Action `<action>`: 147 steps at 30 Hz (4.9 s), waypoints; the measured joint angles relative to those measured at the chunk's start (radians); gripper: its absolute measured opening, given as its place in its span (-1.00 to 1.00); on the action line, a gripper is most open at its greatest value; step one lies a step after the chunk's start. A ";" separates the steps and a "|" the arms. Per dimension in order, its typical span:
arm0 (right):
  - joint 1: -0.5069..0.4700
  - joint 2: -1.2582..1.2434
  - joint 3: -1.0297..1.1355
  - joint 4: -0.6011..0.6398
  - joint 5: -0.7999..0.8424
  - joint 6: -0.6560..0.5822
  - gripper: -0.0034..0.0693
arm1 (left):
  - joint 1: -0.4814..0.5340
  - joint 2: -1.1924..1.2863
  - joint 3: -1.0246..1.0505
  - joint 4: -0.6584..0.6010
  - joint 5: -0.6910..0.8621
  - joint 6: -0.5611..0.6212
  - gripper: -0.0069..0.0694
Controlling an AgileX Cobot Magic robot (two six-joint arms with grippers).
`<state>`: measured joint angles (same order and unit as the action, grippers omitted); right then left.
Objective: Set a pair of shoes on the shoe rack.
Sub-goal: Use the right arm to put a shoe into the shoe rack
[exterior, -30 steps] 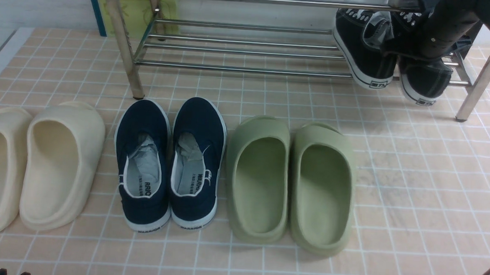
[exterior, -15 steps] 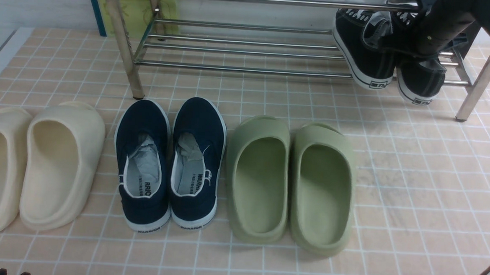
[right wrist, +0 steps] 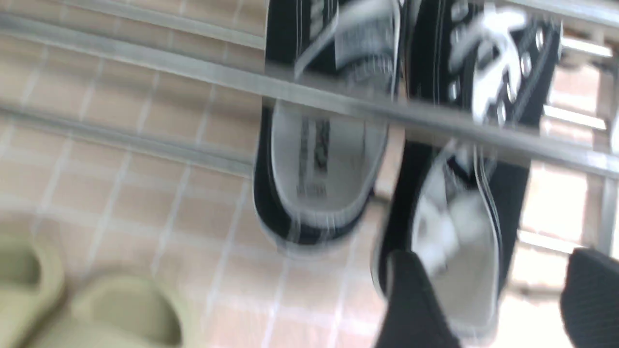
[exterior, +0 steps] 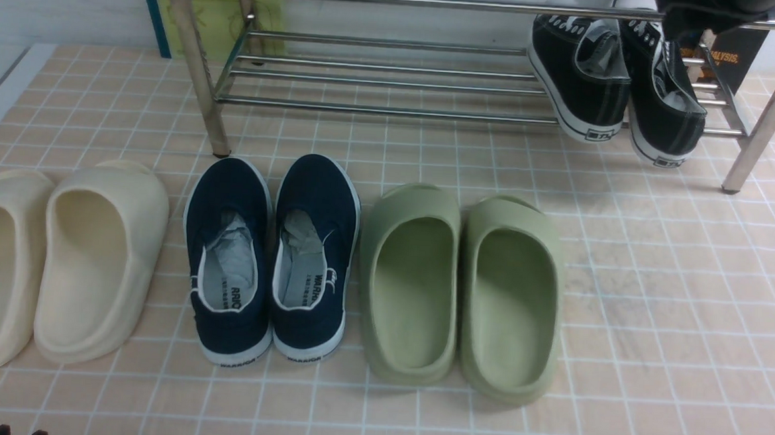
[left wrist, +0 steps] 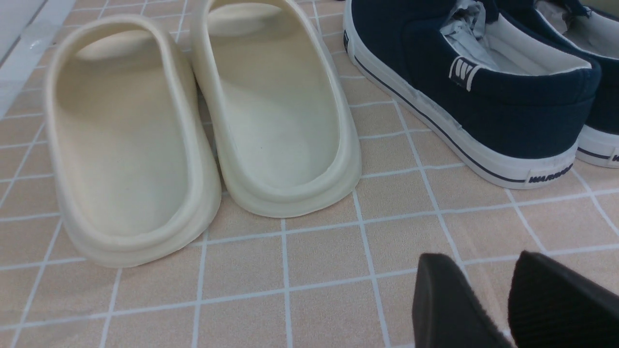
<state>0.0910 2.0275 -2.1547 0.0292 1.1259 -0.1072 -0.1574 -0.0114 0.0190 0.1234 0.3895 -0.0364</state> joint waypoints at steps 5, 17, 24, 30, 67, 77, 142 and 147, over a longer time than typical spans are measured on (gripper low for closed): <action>-0.011 -0.003 0.155 -0.036 0.092 -0.023 -0.56 | 0.000 0.000 0.000 0.001 0.000 0.000 -0.20; -0.029 0.036 0.361 -0.039 -0.170 -0.015 -0.96 | 0.000 0.000 0.000 0.012 0.001 0.000 -0.19; -0.029 0.042 0.361 -0.039 -0.294 0.021 -0.95 | 0.000 0.000 0.000 0.015 0.001 0.000 -0.19; -0.029 0.035 0.343 -0.038 -0.275 0.087 -0.94 | 0.000 0.000 0.000 0.015 0.001 0.000 -0.19; 0.078 0.042 0.317 0.137 -0.509 -0.300 0.05 | 0.000 0.000 0.000 0.019 0.001 0.000 -0.19; 0.079 0.022 0.312 0.121 -0.481 -0.315 -0.92 | 0.000 0.000 0.000 0.019 0.001 0.000 -0.19; 0.069 -0.035 0.189 0.156 -0.292 -0.310 0.27 | 0.000 0.000 0.000 0.020 0.001 0.000 -0.19; -0.020 -0.114 0.192 0.042 -0.276 -0.155 -0.34 | 0.000 0.000 0.000 0.020 0.001 0.000 -0.19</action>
<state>0.0705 1.9139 -1.9626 0.0713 0.8497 -0.2622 -0.1574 -0.0114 0.0190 0.1433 0.3904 -0.0364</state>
